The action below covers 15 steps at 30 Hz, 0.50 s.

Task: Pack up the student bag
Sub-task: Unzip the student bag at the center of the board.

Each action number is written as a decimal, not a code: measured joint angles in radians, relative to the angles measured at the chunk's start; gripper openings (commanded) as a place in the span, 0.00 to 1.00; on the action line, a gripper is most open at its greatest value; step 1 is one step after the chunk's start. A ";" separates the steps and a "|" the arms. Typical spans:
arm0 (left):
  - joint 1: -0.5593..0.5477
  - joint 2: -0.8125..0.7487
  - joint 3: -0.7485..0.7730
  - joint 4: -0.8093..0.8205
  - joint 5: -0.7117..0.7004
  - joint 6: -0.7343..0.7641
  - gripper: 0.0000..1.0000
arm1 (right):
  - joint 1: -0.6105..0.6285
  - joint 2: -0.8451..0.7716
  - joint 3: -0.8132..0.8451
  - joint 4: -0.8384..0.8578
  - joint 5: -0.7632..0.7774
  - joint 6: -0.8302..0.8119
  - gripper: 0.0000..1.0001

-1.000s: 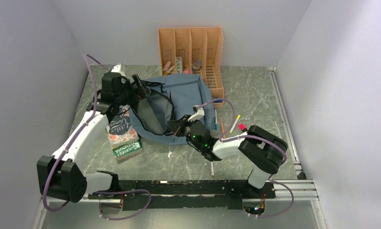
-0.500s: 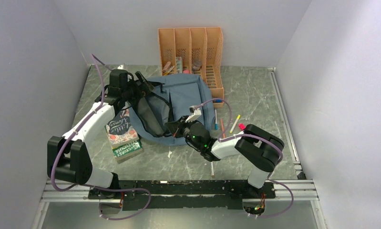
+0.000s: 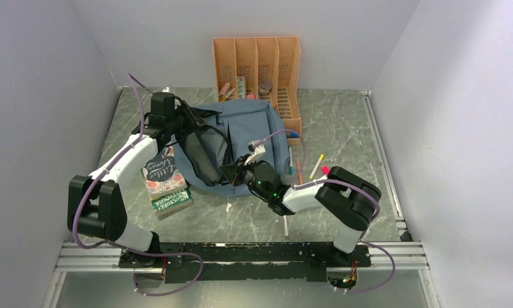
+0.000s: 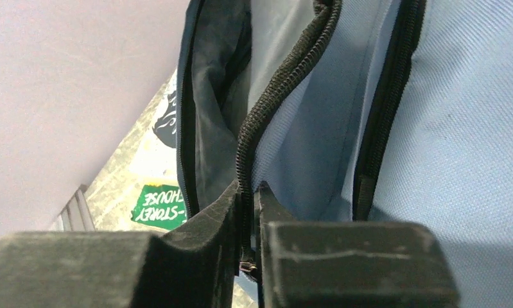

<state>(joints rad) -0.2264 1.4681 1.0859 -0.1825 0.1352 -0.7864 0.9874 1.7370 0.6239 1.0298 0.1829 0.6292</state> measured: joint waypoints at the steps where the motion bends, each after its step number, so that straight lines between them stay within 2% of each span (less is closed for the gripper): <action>1: 0.000 0.008 0.000 0.000 0.005 0.005 0.21 | 0.000 0.000 0.005 -0.005 -0.006 -0.020 0.29; 3: 0.000 0.020 0.001 0.000 0.012 0.013 0.08 | 0.000 -0.003 0.012 -0.015 -0.016 -0.060 0.37; 4: 0.000 0.025 0.003 -0.001 0.016 0.018 0.05 | 0.000 -0.010 0.016 -0.027 -0.019 -0.084 0.41; 9: -0.001 0.034 0.038 -0.002 0.037 0.043 0.05 | 0.000 -0.082 0.048 -0.144 -0.010 -0.192 0.56; 15: -0.001 0.034 0.065 -0.002 0.075 0.065 0.05 | -0.011 -0.125 0.242 -0.377 0.008 -0.287 0.70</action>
<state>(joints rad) -0.2276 1.5017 1.1511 -0.1844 0.2100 -0.7212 0.9768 1.6123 0.8658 0.6525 0.1905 0.3424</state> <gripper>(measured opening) 0.065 0.649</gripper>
